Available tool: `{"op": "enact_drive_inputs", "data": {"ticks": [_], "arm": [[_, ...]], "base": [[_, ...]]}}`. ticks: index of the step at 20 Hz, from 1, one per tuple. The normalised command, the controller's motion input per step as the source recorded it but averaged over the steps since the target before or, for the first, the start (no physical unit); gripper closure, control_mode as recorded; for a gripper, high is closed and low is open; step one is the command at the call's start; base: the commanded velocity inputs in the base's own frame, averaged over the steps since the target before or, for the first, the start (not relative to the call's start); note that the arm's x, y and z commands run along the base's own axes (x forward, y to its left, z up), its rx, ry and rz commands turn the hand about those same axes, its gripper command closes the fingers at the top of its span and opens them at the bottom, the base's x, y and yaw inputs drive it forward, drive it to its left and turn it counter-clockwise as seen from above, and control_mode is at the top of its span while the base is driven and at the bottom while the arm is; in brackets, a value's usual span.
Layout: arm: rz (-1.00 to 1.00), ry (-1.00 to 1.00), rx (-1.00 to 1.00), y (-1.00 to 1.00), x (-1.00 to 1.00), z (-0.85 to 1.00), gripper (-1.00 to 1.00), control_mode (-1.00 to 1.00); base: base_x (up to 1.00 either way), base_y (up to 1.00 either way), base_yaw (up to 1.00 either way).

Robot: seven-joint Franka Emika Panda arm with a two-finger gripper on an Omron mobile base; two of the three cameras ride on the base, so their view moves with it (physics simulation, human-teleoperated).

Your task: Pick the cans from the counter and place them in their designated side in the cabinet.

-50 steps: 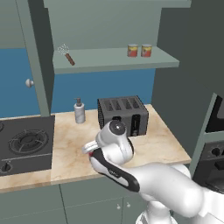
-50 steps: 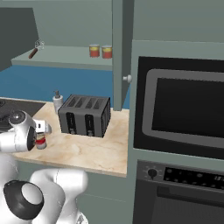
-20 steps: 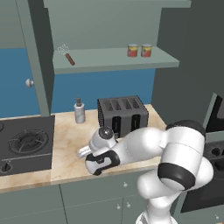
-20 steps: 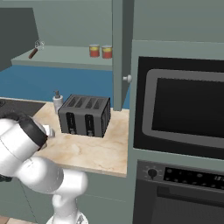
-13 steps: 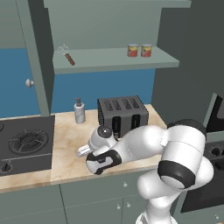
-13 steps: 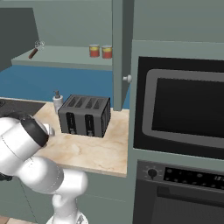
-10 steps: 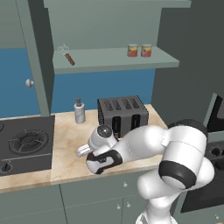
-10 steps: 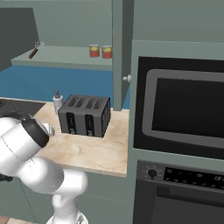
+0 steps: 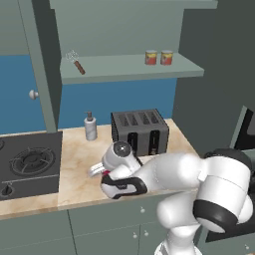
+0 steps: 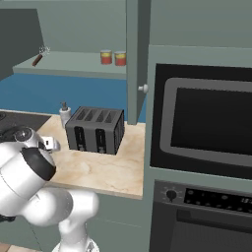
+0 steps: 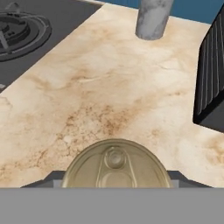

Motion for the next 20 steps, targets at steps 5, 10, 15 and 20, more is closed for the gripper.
{"op": "enact_drive_inputs", "data": {"ticks": [5,10,15,20], "arm": [[0.00,-0.05,0.00,-0.16,-0.16,0.37,1.00,-1.00],[0.00,-0.05,0.03,-0.21,-0.16,0.46,1.00,-1.00],[0.00,-0.06,0.04,-0.22,-0.20,0.48,1.00,-1.00],[0.00,-0.06,0.03,-0.15,-0.15,0.51,1.00,-1.00]], "base": [[0.00,0.00,0.00],[0.00,0.00,0.00],[0.00,0.00,0.00],[0.00,0.00,0.00]]}}
